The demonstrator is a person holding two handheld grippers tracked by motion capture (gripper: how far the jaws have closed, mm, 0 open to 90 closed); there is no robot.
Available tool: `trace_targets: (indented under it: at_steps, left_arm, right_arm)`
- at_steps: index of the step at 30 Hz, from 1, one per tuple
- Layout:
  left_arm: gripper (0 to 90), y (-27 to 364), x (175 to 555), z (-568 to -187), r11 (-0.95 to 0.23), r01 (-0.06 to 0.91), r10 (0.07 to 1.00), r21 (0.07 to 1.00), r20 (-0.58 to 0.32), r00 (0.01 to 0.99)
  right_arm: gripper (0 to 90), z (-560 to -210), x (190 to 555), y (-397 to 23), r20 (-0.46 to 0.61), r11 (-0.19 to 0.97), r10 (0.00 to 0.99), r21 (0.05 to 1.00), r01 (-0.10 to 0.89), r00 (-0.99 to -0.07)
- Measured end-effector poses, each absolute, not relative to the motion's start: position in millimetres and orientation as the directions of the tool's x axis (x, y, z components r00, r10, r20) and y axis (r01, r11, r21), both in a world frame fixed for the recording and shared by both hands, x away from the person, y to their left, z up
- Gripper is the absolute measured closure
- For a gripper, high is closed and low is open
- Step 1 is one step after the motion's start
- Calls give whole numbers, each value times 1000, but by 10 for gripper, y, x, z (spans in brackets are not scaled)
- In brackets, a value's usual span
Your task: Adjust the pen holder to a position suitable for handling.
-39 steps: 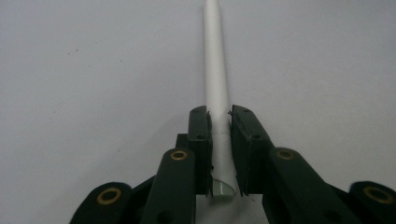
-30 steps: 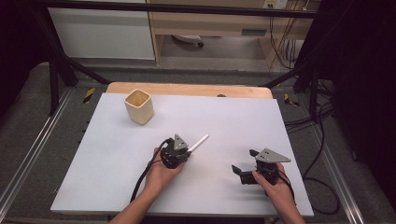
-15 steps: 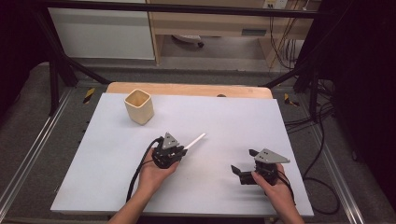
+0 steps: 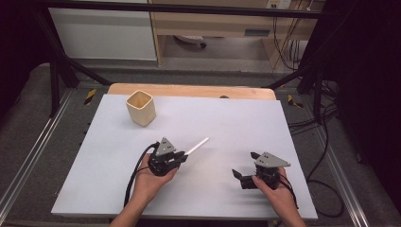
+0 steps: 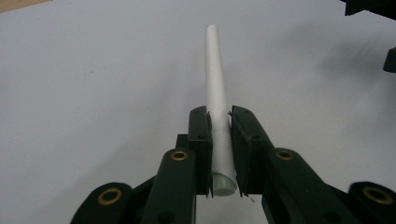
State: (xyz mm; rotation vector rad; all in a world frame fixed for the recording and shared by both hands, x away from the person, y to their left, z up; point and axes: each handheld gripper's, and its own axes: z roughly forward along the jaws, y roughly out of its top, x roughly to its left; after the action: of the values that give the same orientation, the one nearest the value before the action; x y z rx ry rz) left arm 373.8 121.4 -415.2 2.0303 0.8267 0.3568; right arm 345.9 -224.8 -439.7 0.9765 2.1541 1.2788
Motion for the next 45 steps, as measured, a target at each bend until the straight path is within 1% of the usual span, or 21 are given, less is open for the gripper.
trace_targets:
  at_steps: [10, 20, 24, 36, 37, 42, 44, 45]
  left_arm:
    - [788, 1153, 3514, -4161, -402, 411, 634, 818, -75, 770]
    - [788, 1055, 3483, -4237, -424, 408, 609, 809, -79, 789]
    - [788, 1047, 3478, -4240, -428, 406, 604, 808, -79, 793]
    - [788, 1014, 3455, -4254, -447, 400, 578, 800, -83, 812]
    - [788, 1010, 3453, -4256, -451, 399, 575, 798, -83, 814]
    - [788, 997, 3447, -4263, -463, 395, 563, 794, -81, 822]
    - [788, 994, 3444, -4265, -470, 392, 560, 791, -76, 825]
    - [788, 994, 3444, -4266, -474, 390, 558, 789, -73, 826]
  right_arm:
    - [38, -4391, 3424, -2173, -51, 351, 743, 879, 323, -667]
    - [37, -4381, 3374, -2089, -58, 366, 721, 878, 308, -691]
    - [36, -4378, 3339, -2021, -76, 387, 704, 875, 292, -706]
    - [36, -4383, 3231, -1805, -214, 511, 634, 837, 195, -743]
    - [38, -4387, 3216, -1780, -240, 535, 622, 825, 181, -745]
    - [42, -4402, 3193, -1728, -289, 579, 595, 802, 151, -750]
    - [48, -4420, 3178, -1690, -332, 619, 569, 776, 126, -752]
    - [48, -4420, 3178, -1690, -332, 619, 569, 776, 126, -752]
